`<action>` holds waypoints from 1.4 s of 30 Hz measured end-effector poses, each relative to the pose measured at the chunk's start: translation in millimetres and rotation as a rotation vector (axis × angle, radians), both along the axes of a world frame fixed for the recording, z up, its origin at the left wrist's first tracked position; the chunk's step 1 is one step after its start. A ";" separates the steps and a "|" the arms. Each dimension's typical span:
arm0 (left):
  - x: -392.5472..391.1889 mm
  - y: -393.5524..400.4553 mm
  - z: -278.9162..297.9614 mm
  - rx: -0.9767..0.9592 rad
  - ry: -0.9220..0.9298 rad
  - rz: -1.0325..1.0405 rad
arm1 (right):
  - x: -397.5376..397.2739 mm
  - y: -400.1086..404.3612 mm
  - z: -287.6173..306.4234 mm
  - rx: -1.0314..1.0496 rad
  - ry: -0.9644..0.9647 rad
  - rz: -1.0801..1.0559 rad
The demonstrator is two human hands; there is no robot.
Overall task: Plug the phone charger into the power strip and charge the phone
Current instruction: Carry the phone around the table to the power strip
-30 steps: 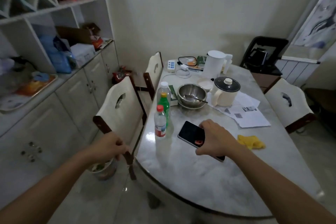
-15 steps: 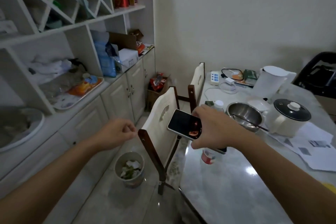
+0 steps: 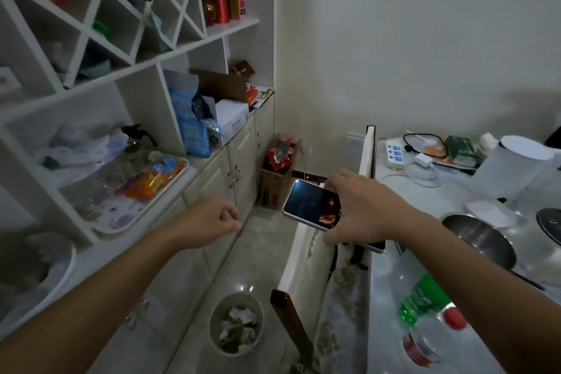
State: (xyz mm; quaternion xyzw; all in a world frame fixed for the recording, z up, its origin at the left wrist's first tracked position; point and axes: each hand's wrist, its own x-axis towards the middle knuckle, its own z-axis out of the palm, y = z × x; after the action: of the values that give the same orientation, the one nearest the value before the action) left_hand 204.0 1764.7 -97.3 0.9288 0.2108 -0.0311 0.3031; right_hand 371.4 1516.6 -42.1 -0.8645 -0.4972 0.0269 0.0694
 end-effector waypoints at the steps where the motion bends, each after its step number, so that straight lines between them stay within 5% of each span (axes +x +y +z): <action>1: 9.2 14.1 -1.8 0.009 -0.004 -0.015 | 3.0 11.3 -0.9 -0.010 -0.008 -0.022; 17: 123.4 199.1 7.3 0.031 0.006 -0.402 | 9.0 159.9 4.2 -0.073 0.042 -0.421; 42: 403.9 212.9 -34.7 0.101 0.133 -0.614 | 227.7 160.7 -36.5 -0.142 0.089 -0.597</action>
State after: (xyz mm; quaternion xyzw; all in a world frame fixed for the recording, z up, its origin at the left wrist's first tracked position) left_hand 607.9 1977.6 -132.0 0.9589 -0.0585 -0.1714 0.2187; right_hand 599.1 1677.4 -78.6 -0.9729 -0.2149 0.0779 0.0357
